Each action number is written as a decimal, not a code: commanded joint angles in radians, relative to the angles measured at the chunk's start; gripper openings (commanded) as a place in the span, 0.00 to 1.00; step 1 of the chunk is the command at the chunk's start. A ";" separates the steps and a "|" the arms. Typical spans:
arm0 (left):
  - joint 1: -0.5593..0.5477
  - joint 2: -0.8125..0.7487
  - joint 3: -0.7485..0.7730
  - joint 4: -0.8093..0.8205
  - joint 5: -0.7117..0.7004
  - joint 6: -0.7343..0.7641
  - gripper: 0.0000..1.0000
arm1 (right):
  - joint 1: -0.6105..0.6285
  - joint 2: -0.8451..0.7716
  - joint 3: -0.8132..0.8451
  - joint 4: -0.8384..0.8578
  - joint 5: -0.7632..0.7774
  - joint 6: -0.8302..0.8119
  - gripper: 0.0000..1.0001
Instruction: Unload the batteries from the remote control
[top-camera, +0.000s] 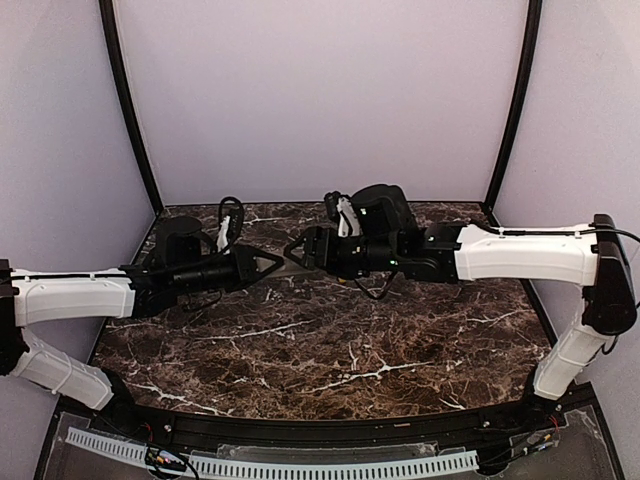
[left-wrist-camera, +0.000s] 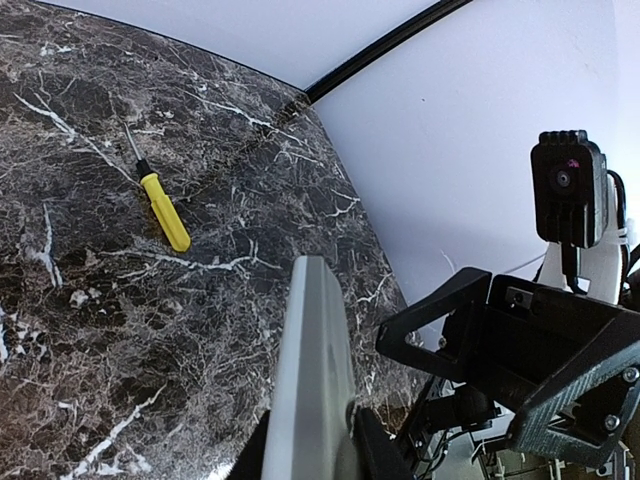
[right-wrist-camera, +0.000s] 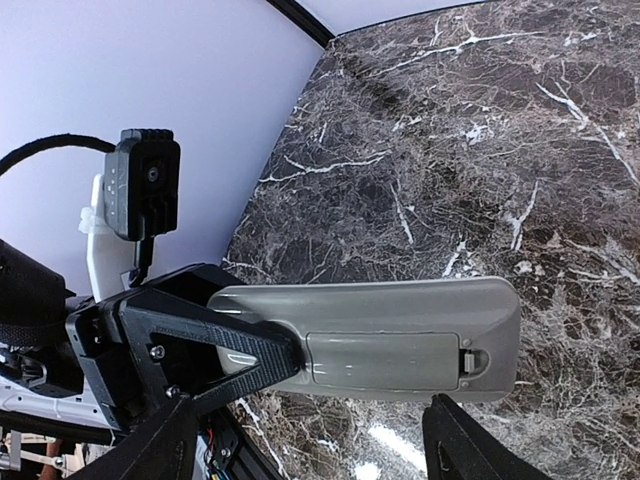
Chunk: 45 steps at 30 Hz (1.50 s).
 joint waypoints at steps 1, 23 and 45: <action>-0.012 -0.015 0.023 0.036 0.017 -0.008 0.00 | -0.009 0.008 0.016 0.024 0.023 -0.015 0.73; -0.021 -0.028 0.025 0.042 0.018 -0.009 0.00 | -0.017 -0.012 -0.020 0.024 0.044 -0.038 0.69; -0.028 -0.049 0.016 0.057 0.013 -0.012 0.00 | -0.017 -0.011 -0.031 0.009 0.075 -0.054 0.69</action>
